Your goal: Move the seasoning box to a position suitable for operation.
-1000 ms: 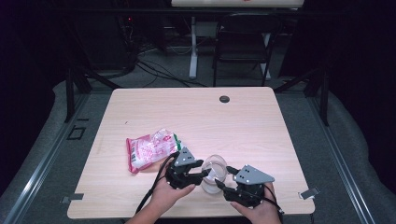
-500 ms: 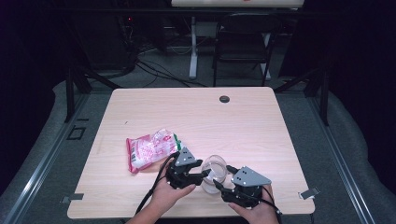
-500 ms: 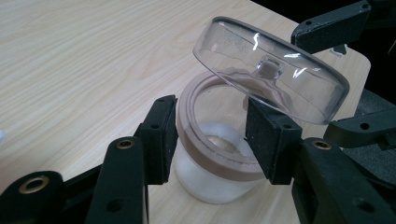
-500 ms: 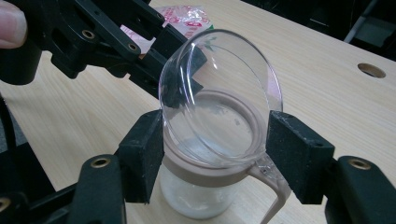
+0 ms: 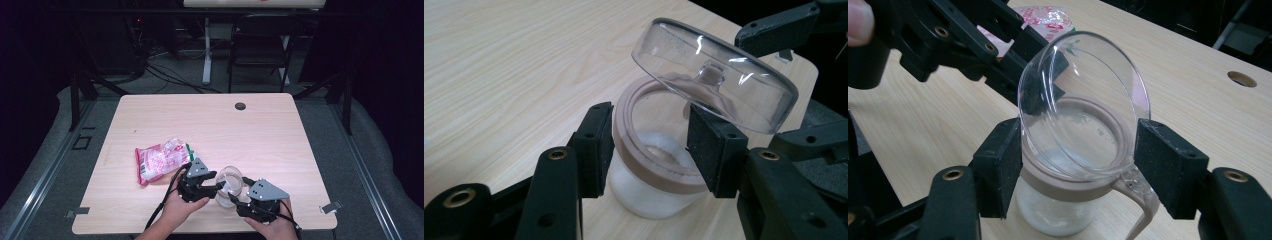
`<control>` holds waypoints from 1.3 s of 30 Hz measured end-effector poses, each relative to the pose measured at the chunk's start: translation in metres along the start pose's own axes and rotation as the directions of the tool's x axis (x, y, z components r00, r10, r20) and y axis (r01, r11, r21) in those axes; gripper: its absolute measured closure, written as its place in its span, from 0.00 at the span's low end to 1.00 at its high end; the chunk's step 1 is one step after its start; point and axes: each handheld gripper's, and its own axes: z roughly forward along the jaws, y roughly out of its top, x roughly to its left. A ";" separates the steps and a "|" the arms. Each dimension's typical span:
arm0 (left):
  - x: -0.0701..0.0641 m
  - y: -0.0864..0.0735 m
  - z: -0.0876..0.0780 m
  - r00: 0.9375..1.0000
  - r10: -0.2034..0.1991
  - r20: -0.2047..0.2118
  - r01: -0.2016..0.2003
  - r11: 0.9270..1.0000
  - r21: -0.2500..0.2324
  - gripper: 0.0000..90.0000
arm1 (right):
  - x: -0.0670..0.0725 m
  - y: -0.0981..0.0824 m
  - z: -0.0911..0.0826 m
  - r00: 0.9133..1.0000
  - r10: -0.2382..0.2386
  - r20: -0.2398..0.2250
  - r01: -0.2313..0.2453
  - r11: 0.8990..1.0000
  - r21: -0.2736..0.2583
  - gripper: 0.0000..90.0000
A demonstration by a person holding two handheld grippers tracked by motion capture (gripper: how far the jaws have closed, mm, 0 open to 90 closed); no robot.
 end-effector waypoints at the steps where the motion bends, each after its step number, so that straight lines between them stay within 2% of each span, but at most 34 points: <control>1: -0.001 0.000 0.000 1.000 -0.005 -0.001 0.005 1.000 -0.004 0.59 | 0.000 0.000 0.001 1.000 -0.008 0.007 0.008 1.000 0.006 0.41; 10: 0.001 -0.002 0.004 1.000 0.004 -0.012 -0.004 1.000 0.016 0.60 | -0.001 -0.001 0.000 1.000 0.005 0.009 -0.005 1.000 0.007 0.42; 18: 0.000 -0.006 0.009 1.000 0.018 -0.018 -0.017 0.999 0.038 0.67 | -0.003 0.000 -0.002 1.000 0.025 -0.006 -0.025 1.000 -0.003 0.44; 19: 0.000 -0.007 0.009 1.000 0.010 -0.016 -0.009 0.999 0.039 0.68 | -0.004 0.000 -0.002 1.000 0.026 -0.007 -0.026 1.000 -0.004 0.44; 28: 0.000 -0.008 0.010 1.000 0.023 -0.017 -0.022 0.999 0.030 0.70 | -0.006 0.000 -0.005 0.999 0.039 -0.021 -0.039 0.999 -0.017 0.47; 37: 0.000 -0.009 0.010 0.999 0.033 -0.020 -0.032 0.999 0.026 0.70 | -0.013 -0.001 -0.010 0.996 0.074 -0.046 -0.075 0.997 -0.033 0.49; 39: 0.000 -0.009 0.010 0.999 0.032 -0.020 -0.032 0.999 0.025 0.70 | -0.015 0.000 -0.011 0.997 0.068 -0.042 -0.070 0.997 -0.033 0.49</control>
